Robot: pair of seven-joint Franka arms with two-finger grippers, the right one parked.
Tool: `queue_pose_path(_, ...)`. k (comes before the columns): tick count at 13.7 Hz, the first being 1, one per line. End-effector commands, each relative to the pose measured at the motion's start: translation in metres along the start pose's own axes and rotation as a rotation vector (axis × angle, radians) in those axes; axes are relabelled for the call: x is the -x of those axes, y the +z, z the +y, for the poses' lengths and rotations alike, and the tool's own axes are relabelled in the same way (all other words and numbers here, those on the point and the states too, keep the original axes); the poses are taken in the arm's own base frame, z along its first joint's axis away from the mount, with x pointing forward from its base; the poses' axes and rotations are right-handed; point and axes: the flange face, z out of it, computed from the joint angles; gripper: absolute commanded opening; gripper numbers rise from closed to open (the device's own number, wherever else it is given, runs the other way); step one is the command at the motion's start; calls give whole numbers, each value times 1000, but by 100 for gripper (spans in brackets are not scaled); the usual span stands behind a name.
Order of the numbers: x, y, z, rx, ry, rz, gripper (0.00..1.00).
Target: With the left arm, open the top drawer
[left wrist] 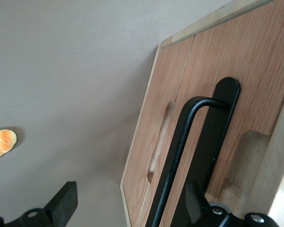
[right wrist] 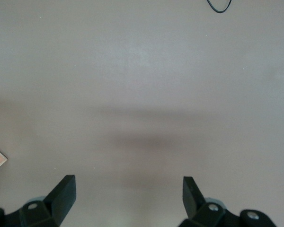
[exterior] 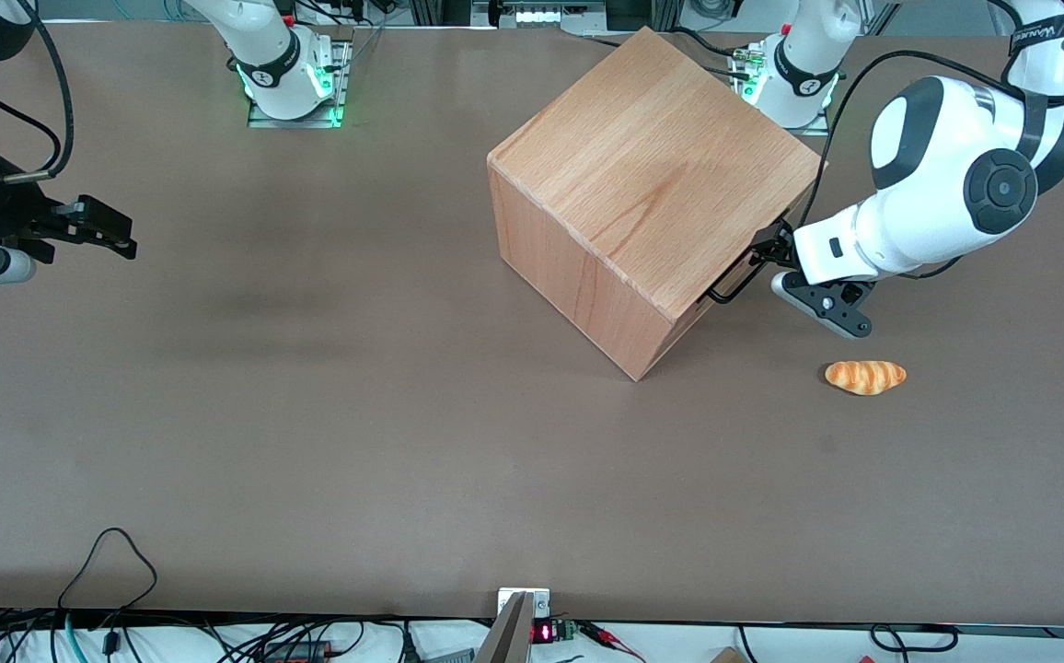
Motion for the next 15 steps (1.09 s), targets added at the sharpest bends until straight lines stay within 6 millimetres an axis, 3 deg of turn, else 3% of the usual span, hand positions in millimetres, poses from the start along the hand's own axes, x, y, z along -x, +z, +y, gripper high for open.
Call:
queue_pose_path(1,0,15,1,15,43,3,100)
queue_pose_path(10,-1,20,0,27,260,-2,100)
queue_pose_path(15,-1,29,-2,99,259,-6,100)
